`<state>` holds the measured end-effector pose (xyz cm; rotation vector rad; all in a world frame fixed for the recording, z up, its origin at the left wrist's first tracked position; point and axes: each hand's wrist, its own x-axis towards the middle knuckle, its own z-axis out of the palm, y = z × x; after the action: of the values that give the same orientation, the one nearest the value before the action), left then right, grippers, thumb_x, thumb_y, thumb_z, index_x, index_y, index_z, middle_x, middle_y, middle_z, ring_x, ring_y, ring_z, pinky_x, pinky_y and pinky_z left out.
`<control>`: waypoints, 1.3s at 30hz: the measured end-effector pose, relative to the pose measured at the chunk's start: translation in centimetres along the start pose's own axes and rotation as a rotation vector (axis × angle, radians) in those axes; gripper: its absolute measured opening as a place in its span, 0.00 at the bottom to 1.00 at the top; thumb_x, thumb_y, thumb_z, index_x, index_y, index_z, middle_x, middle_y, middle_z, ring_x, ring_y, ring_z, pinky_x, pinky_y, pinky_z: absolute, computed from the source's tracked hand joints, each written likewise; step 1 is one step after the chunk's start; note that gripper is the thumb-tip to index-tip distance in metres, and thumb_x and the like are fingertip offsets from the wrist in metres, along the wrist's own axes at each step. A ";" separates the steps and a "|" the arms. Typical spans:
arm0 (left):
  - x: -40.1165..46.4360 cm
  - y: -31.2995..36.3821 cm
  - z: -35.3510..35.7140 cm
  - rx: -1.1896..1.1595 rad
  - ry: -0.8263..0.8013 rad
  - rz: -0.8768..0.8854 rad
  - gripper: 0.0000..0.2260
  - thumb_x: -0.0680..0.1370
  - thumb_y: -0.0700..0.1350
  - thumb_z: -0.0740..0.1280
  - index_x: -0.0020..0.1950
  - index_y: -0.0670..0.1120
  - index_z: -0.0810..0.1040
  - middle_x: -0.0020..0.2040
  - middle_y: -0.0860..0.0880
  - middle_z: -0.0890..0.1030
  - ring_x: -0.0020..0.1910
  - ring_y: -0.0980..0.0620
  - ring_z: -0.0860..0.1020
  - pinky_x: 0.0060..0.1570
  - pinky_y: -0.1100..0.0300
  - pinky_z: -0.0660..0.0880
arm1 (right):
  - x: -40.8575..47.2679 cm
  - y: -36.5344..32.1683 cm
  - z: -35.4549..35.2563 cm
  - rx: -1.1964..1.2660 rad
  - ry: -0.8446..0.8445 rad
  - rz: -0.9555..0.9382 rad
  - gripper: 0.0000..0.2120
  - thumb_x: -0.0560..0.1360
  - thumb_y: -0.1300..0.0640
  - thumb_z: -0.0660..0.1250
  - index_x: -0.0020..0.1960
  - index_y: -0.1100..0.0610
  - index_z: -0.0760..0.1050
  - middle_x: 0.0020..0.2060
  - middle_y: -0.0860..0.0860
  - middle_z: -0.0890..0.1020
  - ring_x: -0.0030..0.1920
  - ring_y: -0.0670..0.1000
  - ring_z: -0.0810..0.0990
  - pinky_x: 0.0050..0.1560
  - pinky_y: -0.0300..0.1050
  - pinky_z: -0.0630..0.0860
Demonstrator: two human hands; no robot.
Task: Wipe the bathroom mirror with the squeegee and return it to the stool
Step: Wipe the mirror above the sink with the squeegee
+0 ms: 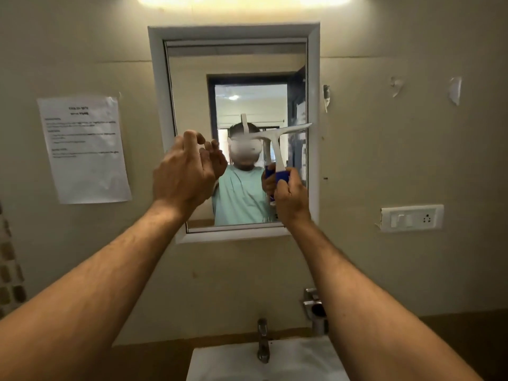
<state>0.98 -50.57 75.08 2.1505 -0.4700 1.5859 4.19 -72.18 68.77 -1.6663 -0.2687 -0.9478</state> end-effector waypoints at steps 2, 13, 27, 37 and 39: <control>0.3 0.2 -0.1 -0.012 0.004 -0.002 0.15 0.81 0.55 0.53 0.60 0.46 0.68 0.50 0.45 0.76 0.40 0.48 0.75 0.37 0.54 0.71 | 0.4 0.2 0.3 0.130 -0.048 0.040 0.20 0.76 0.53 0.54 0.66 0.57 0.69 0.48 0.68 0.79 0.40 0.60 0.76 0.38 0.57 0.74; 2.1 0.1 -0.2 -0.016 0.020 0.018 0.21 0.79 0.59 0.49 0.61 0.46 0.69 0.51 0.45 0.77 0.40 0.51 0.72 0.36 0.56 0.66 | -1.1 1.4 0.0 0.062 0.022 0.100 0.24 0.78 0.44 0.52 0.59 0.61 0.76 0.49 0.62 0.82 0.50 0.63 0.80 0.51 0.62 0.79; 3.8 -0.3 1.2 0.026 0.076 0.147 0.11 0.83 0.54 0.55 0.58 0.48 0.67 0.47 0.48 0.75 0.36 0.52 0.73 0.32 0.62 0.66 | 3.0 -3.1 1.9 0.027 0.125 0.078 0.21 0.85 0.46 0.49 0.56 0.59 0.75 0.47 0.63 0.82 0.48 0.64 0.82 0.50 0.61 0.81; 6.8 -0.8 0.5 0.013 0.098 0.045 0.12 0.81 0.51 0.56 0.61 0.47 0.67 0.53 0.45 0.77 0.42 0.52 0.72 0.39 0.57 0.65 | 11.2 -10.2 1.5 0.035 0.074 0.112 0.35 0.77 0.36 0.47 0.58 0.65 0.76 0.54 0.68 0.80 0.56 0.70 0.79 0.59 0.69 0.76; 6.5 -1.2 0.8 0.006 0.090 0.043 0.14 0.80 0.54 0.54 0.61 0.48 0.67 0.53 0.46 0.77 0.41 0.52 0.73 0.39 0.58 0.66 | 10.6 -9.4 1.2 -0.004 0.050 0.137 0.38 0.74 0.34 0.45 0.59 0.66 0.75 0.55 0.68 0.79 0.57 0.70 0.78 0.60 0.69 0.75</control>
<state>4.10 -50.08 80.96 2.0759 -0.4862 1.7019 5.75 -71.16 82.84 -1.6403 -0.1175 -0.8859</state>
